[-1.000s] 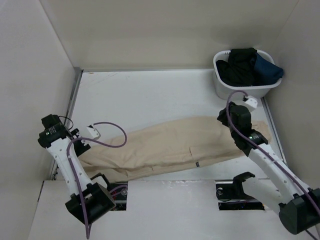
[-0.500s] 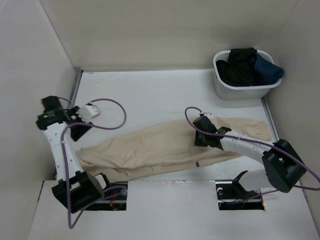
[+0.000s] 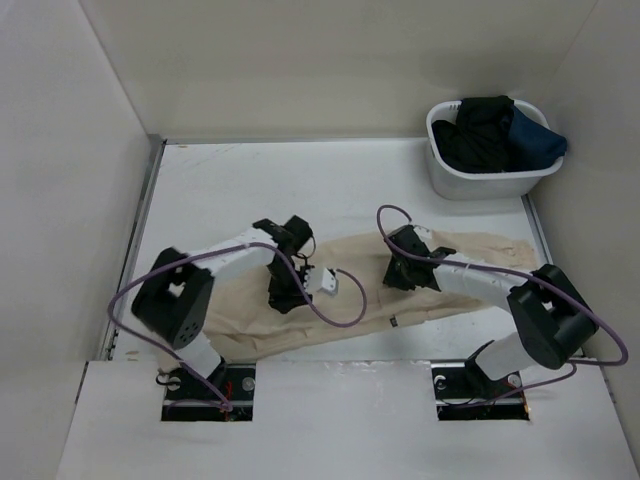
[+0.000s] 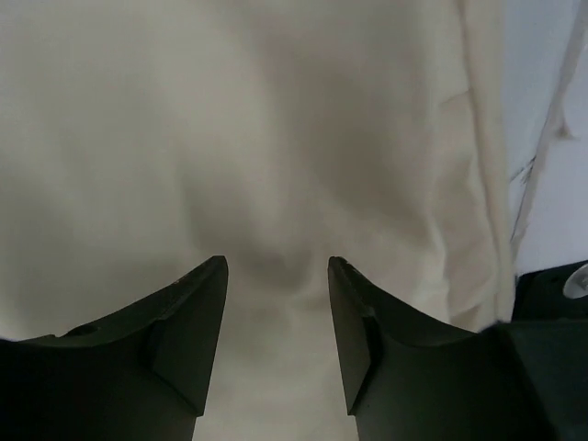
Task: Fold and stack the trousers
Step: Fold the trousers
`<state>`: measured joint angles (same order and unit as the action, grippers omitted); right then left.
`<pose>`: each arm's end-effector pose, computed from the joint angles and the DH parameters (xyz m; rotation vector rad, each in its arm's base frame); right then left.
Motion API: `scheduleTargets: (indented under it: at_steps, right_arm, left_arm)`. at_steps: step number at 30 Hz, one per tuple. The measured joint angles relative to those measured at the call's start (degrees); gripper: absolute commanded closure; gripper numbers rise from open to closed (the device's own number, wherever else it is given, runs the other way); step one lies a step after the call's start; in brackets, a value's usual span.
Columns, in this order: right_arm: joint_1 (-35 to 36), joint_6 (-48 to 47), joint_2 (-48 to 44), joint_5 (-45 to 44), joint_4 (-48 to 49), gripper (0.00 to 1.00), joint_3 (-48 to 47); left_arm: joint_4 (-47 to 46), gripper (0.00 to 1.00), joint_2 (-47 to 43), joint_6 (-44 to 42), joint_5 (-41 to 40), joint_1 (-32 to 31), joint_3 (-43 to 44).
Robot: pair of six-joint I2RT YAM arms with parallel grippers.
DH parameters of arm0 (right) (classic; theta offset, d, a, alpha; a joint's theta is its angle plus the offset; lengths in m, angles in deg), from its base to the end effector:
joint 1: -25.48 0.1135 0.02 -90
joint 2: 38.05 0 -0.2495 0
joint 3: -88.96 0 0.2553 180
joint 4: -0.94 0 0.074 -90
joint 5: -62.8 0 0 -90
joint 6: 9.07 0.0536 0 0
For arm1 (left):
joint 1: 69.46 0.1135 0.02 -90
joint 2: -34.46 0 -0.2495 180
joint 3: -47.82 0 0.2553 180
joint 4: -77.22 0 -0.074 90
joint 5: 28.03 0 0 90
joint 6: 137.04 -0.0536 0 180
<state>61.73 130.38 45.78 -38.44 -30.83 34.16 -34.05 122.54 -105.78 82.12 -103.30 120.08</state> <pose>0.2305 0.1561 0.1272 0.3685 2.5992 0.2756 0.2132 -0.1652 0.1695 2.1392 2.0106 -0.4792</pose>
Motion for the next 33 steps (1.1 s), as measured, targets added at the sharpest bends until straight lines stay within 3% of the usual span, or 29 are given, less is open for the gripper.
scheduleTargets:
  at_steps: [3, 6, 12, 21, 27, 33]
  right_arm:
    - [-1.84, 2.64, 1.29, 0.15, 1.49, 0.76, -0.76]
    - [-4.2, 5.33, 1.84, 0.59, 3.23, 0.76, -0.72]
    - [-9.42, 6.32, 4.35, 1.55, 6.43, 0.76, -2.14]
    - [-16.83, -1.66, 13.49, 1.68, 5.64, 0.71, -15.19]
    - [-17.86, -9.49, 11.93, 3.08, 6.67, 0.61, -18.8]
    - [-21.0, -12.2, -6.58, 4.13, 7.1, 0.47, -11.91]
  left_arm:
    - [-1.62, 0.54, 9.66, 1.95, -1.57, -4.48, 0.0]
    - [-2.27, 0.53, 11.13, 3.82, -3.43, -4.44, 1.92]
    - [-7.32, 0.51, 17.7, 5.46, -7.85, 1.42, 10.86]
    - [-21.51, 0.46, 27.98, 4.0, -13.05, 11.26, 26.64]
    - [-21.92, 0.41, 21.84, 3.61, -12.79, 15.5, 23.89]
    - [-17.62, 0.38, 6.58, 3.06, -9.88, 21.99, 21.35]
